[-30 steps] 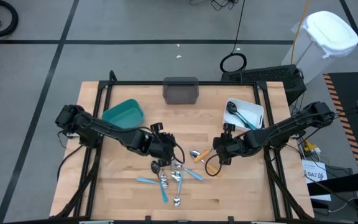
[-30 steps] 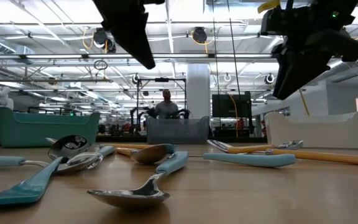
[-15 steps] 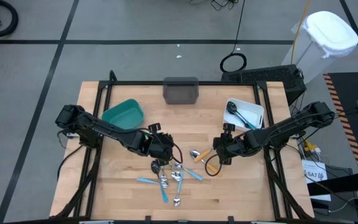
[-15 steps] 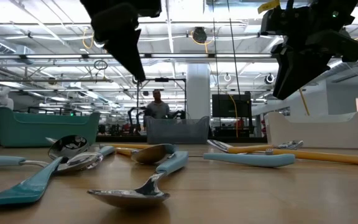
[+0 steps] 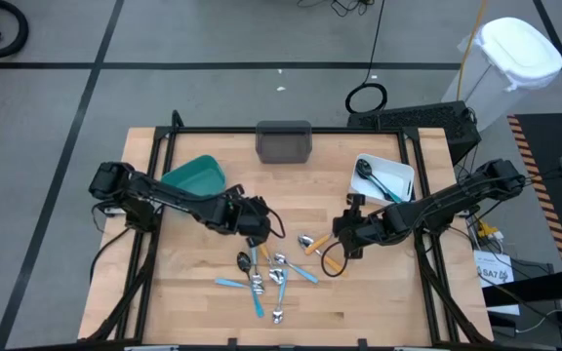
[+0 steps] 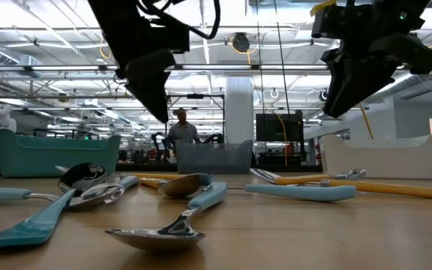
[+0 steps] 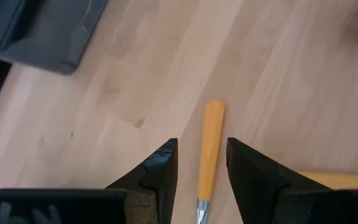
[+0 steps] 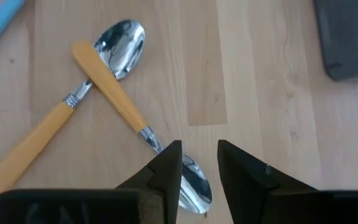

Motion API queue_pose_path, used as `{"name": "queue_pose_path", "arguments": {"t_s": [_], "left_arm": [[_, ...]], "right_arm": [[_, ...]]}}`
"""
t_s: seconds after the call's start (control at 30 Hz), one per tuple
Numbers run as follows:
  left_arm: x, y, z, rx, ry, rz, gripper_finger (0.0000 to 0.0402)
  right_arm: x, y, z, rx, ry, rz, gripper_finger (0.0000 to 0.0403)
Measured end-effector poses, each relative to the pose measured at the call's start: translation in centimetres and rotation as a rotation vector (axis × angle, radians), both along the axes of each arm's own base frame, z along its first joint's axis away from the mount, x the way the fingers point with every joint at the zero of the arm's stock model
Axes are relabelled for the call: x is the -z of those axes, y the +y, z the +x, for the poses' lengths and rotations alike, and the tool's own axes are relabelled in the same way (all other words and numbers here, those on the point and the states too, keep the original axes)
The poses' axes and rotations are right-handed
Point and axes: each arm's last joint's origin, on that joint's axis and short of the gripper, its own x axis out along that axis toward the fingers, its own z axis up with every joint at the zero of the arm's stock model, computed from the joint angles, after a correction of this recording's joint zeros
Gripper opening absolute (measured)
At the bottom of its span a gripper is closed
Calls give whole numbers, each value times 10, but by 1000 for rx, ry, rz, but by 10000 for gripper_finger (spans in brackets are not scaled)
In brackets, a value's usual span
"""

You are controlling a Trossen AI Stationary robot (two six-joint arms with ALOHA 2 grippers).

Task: Sort silverware by color (type)
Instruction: Put the yellow spoon into the green bin

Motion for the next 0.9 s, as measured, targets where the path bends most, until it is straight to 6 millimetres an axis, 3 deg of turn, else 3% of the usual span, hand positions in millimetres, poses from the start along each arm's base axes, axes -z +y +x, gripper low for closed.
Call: {"name": "queue_pose_path", "arguments": {"t_s": [0.43,0.73,0.9], "left_arm": [[21,9,-7,-21,20,-2,136],[24,9,-8,-9,30,-23,136],[40,10,-1,8,70,-24,136]], "right_arm": [[-1,0,1,-41,0,-20,98],[-2,1,4,-74,-22,-29,98],[-2,2,5,-77,-32,-27,98]]}}
